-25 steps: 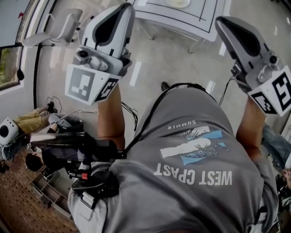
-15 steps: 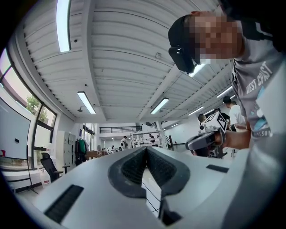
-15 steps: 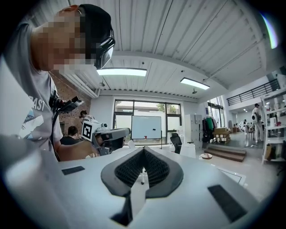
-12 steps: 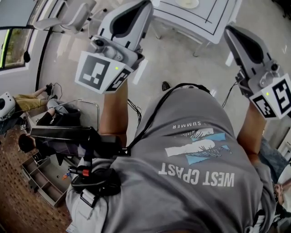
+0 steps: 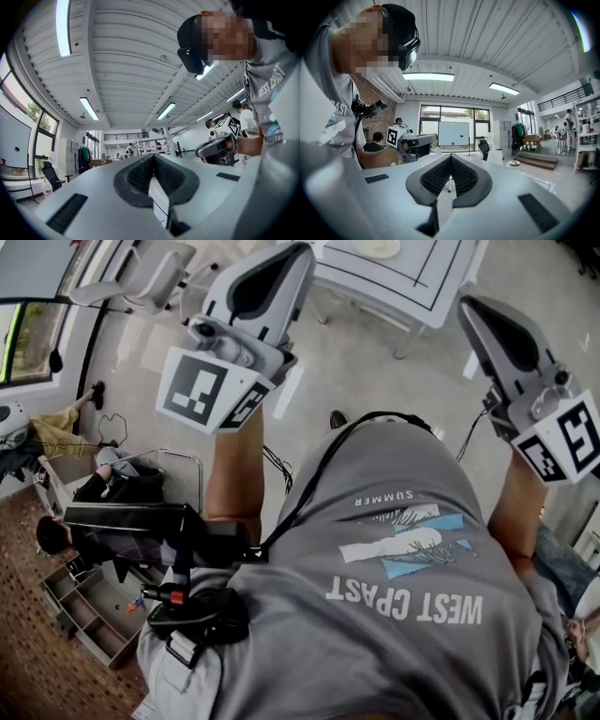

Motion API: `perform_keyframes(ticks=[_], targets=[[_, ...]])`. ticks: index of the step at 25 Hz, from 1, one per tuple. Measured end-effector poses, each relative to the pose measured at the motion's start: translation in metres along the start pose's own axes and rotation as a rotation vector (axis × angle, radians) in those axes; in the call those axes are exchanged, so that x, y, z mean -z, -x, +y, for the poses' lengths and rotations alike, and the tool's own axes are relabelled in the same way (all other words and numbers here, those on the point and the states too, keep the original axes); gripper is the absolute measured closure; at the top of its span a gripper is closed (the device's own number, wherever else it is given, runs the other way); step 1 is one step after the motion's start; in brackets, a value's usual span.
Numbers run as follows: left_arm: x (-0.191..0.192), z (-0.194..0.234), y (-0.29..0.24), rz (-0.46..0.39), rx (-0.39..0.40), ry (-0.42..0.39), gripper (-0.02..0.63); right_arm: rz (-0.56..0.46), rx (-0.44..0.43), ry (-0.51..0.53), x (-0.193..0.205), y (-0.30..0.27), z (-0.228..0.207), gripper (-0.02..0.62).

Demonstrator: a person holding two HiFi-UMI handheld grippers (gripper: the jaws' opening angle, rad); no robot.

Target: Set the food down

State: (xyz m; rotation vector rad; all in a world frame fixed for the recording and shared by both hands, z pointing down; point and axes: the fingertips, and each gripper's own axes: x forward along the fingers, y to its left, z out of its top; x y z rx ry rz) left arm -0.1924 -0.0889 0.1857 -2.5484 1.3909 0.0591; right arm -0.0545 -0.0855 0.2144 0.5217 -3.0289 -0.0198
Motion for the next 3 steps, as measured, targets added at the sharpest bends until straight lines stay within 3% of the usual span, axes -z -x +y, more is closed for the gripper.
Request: perform_keyframes(ticks=[3], targets=[[0.0030,-0.0028,-0.0066,0.000,0.002,-0.002,0.598,0.001,0.001,0.000,0.0037,0.0037,-0.0060,0.589]])
